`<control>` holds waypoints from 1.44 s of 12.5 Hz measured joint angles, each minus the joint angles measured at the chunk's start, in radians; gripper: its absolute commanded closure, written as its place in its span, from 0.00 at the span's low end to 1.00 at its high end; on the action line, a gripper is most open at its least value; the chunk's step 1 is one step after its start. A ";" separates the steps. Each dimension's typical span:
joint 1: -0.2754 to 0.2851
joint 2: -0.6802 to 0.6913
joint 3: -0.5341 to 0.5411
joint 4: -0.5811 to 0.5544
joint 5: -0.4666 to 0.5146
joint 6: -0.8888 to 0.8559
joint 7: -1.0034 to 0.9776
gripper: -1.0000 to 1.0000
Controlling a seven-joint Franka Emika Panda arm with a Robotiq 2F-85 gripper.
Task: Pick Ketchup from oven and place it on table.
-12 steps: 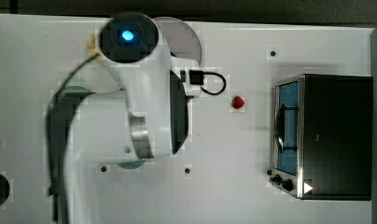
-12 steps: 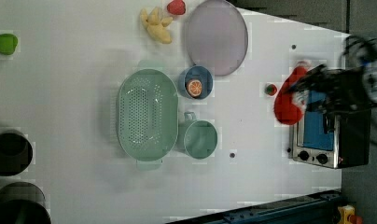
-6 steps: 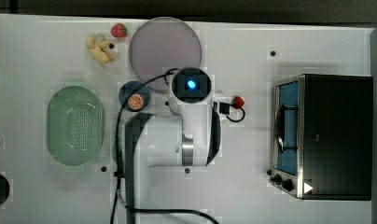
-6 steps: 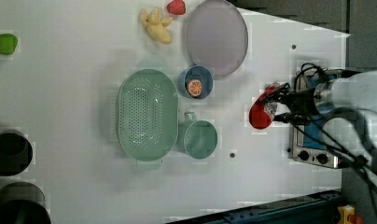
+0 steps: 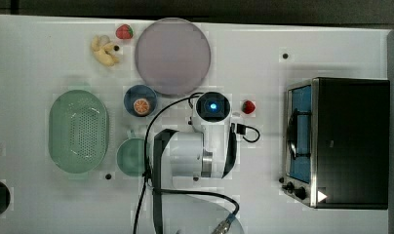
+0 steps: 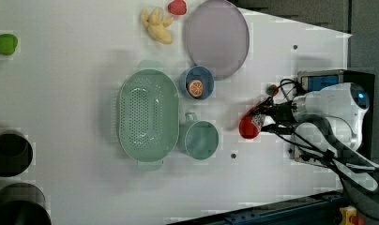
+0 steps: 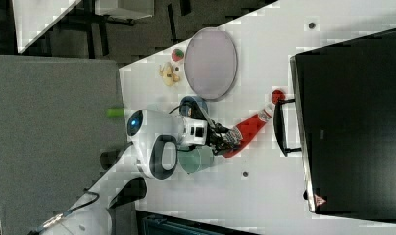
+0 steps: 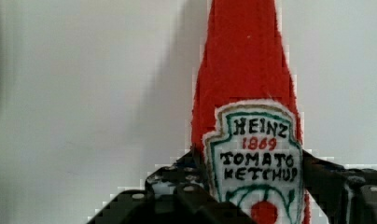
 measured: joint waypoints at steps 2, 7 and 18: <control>0.001 0.010 0.013 -0.004 -0.004 0.024 0.000 0.24; 0.020 -0.021 0.005 0.021 0.010 0.063 0.008 0.00; 0.007 -0.367 0.016 0.451 -0.022 -0.519 0.024 0.00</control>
